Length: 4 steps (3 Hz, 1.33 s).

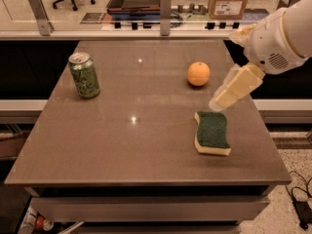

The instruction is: Pick green can

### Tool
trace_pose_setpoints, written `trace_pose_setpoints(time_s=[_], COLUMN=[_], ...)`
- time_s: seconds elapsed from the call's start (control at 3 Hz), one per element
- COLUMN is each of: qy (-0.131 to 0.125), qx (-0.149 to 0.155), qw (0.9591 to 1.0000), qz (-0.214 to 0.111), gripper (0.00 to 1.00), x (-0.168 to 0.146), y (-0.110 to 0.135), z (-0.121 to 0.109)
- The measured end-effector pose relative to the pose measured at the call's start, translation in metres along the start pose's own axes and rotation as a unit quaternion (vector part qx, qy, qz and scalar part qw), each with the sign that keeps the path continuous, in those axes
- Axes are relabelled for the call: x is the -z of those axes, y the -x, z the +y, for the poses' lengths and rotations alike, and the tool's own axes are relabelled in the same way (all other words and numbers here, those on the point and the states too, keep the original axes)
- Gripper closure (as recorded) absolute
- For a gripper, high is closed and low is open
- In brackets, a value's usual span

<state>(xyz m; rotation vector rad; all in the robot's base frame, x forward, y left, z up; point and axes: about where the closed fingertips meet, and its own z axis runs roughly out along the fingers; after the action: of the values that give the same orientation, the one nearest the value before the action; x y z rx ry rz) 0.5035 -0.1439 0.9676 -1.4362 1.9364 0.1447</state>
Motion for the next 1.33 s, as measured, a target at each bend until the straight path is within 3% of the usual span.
trace_pose_setpoints(time_s=[0.33,0.67,1.0,1.33], qy=[-0.006,-0.017,-0.029,-0.023], qx=[-0.013,-0.022,-0.023,-0.009], qw=[0.9985,0.9937,0.9863,0.9785], qz=[-0.052,-0.109,-0.161,-0.205], gripper=[0.00,0.00,0.00,0.00], x=[-0.023,-0.046,-0.064,-0.080], y=[0.013,0.032,0.054,0.081], z=[-0.001,-0.004,-0.008,-0.009])
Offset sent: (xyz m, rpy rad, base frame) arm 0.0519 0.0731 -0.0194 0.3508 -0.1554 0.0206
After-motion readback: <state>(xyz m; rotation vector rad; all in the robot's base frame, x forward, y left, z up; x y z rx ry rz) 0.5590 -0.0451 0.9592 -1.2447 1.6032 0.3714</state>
